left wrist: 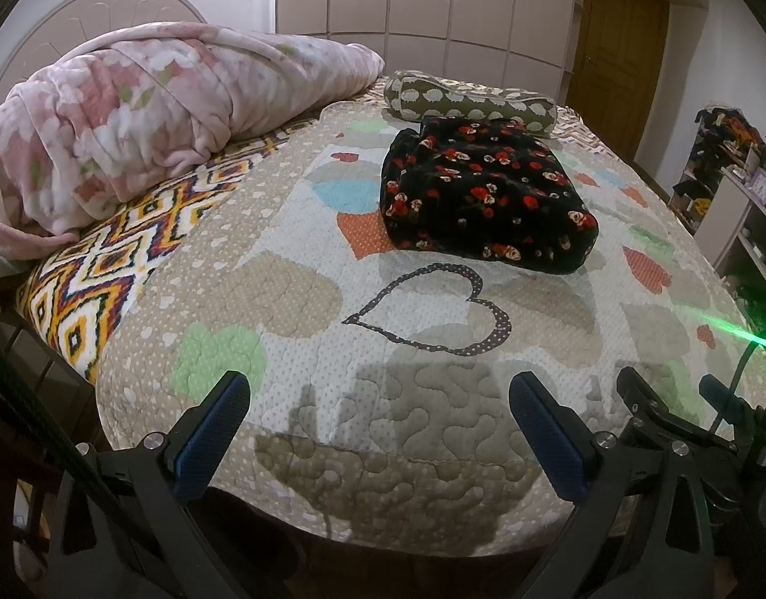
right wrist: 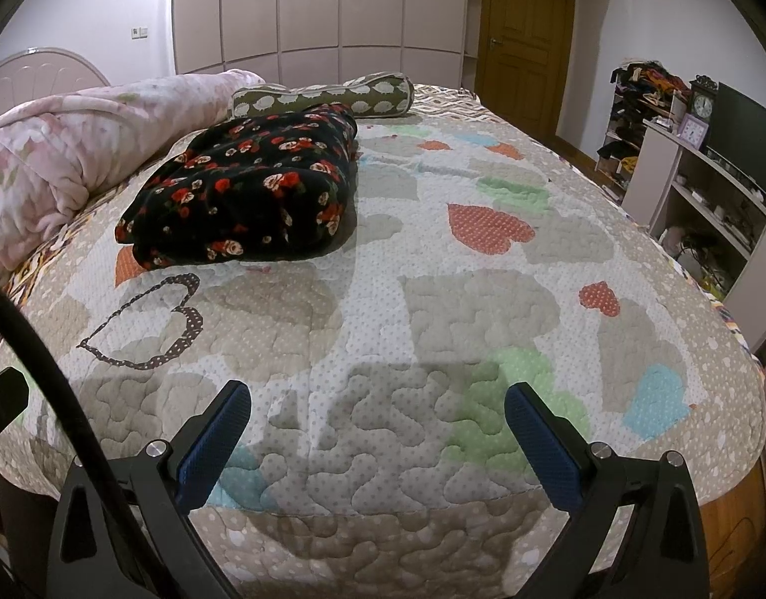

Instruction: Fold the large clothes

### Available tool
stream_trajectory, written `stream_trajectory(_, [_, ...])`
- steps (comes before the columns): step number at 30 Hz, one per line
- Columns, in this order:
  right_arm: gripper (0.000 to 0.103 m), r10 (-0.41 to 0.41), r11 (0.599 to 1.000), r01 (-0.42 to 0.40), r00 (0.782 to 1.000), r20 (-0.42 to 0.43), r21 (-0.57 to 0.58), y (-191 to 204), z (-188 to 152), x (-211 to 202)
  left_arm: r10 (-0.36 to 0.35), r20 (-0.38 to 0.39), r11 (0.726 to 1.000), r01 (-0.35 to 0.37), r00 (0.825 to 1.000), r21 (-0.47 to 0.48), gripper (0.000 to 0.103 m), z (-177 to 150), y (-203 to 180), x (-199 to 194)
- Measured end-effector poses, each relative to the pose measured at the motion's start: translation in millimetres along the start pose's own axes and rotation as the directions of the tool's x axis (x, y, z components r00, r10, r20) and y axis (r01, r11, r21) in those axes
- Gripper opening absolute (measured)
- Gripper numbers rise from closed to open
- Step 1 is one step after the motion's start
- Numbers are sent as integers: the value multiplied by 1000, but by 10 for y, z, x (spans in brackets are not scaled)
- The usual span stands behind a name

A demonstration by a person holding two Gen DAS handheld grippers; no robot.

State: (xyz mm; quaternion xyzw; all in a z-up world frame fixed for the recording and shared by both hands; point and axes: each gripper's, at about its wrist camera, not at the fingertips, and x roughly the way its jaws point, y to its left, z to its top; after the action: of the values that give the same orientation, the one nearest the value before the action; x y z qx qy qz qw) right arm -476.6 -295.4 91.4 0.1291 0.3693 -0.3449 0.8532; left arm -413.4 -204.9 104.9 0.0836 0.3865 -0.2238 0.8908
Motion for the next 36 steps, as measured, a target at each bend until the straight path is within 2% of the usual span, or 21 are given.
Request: stream_trajectory(36, [103, 5, 1000, -5, 1000, -7, -12, 2, -43, 33, 4, -20, 1000, -4, 1000, 2, 103, -94, 35, 41])
